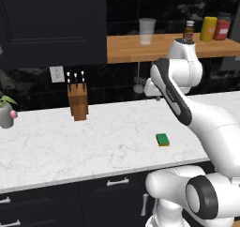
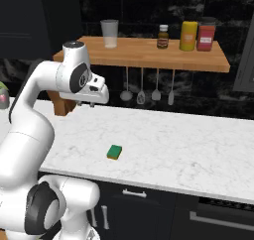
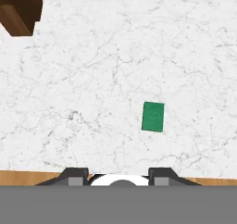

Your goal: Pick up the sponge from the counter and clean the cutting board by briefly scrubbing or pressing down on the cutting board. Once finished, release the sponge.

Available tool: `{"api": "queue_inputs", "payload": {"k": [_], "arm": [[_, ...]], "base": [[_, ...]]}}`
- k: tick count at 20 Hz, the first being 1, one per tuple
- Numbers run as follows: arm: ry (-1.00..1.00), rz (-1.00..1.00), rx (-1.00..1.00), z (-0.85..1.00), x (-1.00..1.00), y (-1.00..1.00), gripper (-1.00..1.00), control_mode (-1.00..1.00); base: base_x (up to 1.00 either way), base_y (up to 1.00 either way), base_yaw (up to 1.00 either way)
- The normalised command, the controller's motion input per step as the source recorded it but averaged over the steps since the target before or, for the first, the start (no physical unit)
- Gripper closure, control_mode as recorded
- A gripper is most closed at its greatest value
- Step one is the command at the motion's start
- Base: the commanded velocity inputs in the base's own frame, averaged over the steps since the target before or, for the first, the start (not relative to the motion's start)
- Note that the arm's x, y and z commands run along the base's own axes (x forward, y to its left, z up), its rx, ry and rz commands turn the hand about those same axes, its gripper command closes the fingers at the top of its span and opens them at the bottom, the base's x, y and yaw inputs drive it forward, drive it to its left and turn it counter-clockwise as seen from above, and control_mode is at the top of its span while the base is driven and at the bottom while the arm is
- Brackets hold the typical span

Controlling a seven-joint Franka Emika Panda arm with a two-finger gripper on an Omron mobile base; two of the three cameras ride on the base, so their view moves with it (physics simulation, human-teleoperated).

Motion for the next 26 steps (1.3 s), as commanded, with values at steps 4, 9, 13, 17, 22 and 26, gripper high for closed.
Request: {"api": "queue_inputs", "payload": {"k": [4, 9, 13, 17, 22, 26], "arm": [[0.0, 0.0, 0.04, -0.11, 0.0, 0.0, -1.0, -1.0], [0.0, 0.0, 0.01, -0.45, 0.0, -0.04, -1.0, -1.0], [0.0, 0.0, 0.0, -0.52, 0.0, -0.33, -1.0, -1.0], [0.0, 0.0, 0.0, -0.44, 0.0, -0.44, -1.0, -1.0], [0.01, 0.0, 0.0, -0.41, 0.01, -0.37, -1.0, -1.0], [0.04, 0.0, 0.0, -0.47, 0.08, -0.22, -1.0, -1.0]], "base": [[0.0, 0.0, 0.0], [0.0, 0.0, 0.0], [0.0, 0.0, 0.0], [0.0, 0.0, 0.0], [0.0, 0.0, 0.0], [0.0, 0.0, 0.0]]}}
